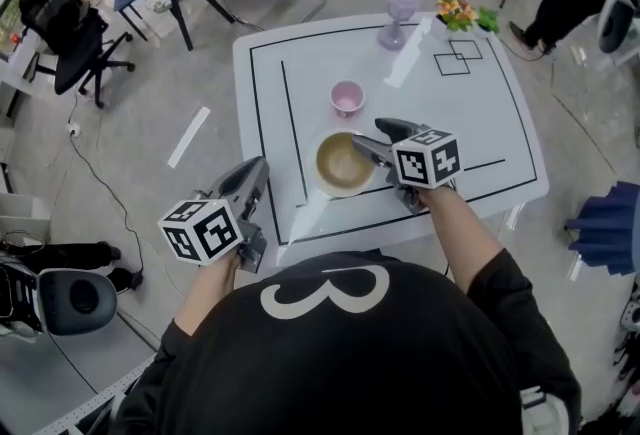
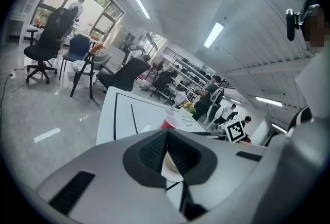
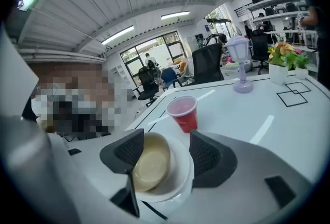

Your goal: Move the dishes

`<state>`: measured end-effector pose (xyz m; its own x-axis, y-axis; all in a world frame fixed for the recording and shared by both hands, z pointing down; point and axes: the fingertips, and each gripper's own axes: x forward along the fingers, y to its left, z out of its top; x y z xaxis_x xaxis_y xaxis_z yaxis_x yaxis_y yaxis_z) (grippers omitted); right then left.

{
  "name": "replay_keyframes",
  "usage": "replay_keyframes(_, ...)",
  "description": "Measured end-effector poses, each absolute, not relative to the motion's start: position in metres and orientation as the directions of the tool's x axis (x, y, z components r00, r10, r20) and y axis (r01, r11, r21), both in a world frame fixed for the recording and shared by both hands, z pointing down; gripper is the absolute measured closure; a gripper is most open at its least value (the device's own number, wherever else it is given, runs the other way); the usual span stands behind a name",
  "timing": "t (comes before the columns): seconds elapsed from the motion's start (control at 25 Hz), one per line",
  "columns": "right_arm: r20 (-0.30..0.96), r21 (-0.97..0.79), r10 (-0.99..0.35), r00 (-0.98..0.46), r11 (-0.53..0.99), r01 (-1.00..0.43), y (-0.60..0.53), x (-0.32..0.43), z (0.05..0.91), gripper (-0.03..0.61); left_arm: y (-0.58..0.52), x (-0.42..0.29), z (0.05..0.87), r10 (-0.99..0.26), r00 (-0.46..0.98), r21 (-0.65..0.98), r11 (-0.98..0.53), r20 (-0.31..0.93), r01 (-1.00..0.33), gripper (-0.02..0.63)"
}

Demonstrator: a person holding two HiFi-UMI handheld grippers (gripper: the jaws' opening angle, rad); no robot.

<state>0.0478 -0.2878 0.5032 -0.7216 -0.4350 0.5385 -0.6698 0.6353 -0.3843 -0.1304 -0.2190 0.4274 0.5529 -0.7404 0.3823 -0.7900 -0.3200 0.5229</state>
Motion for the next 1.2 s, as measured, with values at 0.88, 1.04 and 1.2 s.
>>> replay_keyframes(0.88,0.605,-0.477,-0.367,-0.707,0.544,-0.69,-0.254,0.047,0.553,0.428,-0.224,-0.109,0.445,-0.695,0.587,0.539,-0.331,0.415,-0.774,0.611)
replay_keyframes(1.04,0.608,-0.488,-0.38,-0.697,0.513,-0.706,-0.258,0.049,0.555,0.494,-0.226,-0.107,0.446,-0.698,0.585,0.539,-0.33,0.413,-0.775,0.611)
replay_keyframes(1.2,0.622,-0.467,-0.395,-0.676,0.506,-0.725,-0.264,0.053,0.558,0.548,-0.226,-0.104,0.447,-0.697,0.582,0.539,-0.325,0.419,-0.777,0.611)
